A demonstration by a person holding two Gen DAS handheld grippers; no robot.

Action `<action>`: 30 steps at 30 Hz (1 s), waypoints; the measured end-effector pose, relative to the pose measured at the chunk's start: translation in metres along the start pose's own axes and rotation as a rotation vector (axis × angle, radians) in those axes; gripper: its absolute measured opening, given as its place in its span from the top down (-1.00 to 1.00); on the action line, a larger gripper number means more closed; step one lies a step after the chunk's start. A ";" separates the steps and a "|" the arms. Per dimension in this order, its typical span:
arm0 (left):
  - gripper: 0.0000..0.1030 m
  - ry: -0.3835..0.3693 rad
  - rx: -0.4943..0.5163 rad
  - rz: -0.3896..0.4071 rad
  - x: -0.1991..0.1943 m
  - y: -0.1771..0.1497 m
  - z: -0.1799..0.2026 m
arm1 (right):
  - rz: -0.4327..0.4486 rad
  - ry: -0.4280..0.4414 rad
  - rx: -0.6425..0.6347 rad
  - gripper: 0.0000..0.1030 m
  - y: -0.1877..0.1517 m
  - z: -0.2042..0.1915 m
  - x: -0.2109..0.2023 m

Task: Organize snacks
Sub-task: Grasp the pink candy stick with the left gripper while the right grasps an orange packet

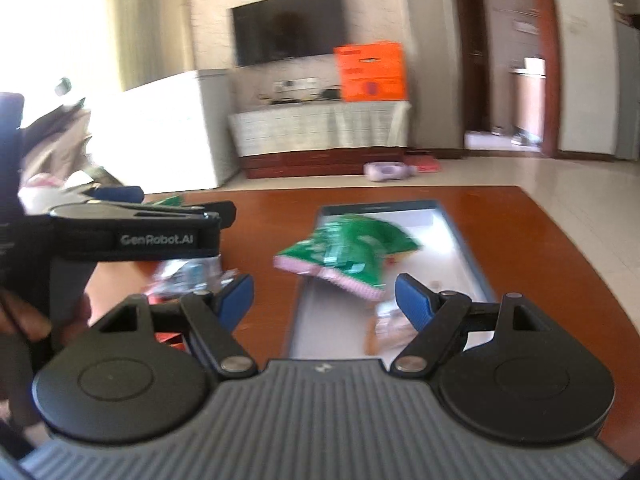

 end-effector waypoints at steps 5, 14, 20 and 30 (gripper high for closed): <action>-1.00 0.103 -0.083 -0.089 -0.027 -0.032 -0.037 | -0.055 0.115 -0.076 -0.46 -0.005 -0.041 0.016; -1.00 0.274 -0.144 -0.198 -0.058 -0.087 -0.074 | -0.193 0.182 -0.224 -0.40 -0.037 -0.100 0.049; -1.00 0.245 -0.163 -0.219 -0.050 -0.090 -0.078 | -0.223 0.139 -0.252 -0.40 -0.049 -0.110 0.065; -1.00 0.192 -0.119 -0.258 -0.032 -0.095 -0.063 | -0.258 0.135 -0.179 0.36 -0.046 -0.083 0.075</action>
Point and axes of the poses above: each gripper's, at about its wrist camera, not at the fingertips, and x roughly the way its jaws point, z to its right, y to its top, the point moved 2 cm from there along x, roughly the way its jaws point, and after that the axes turned 2 degrees about -y, right-handed, at the moved point
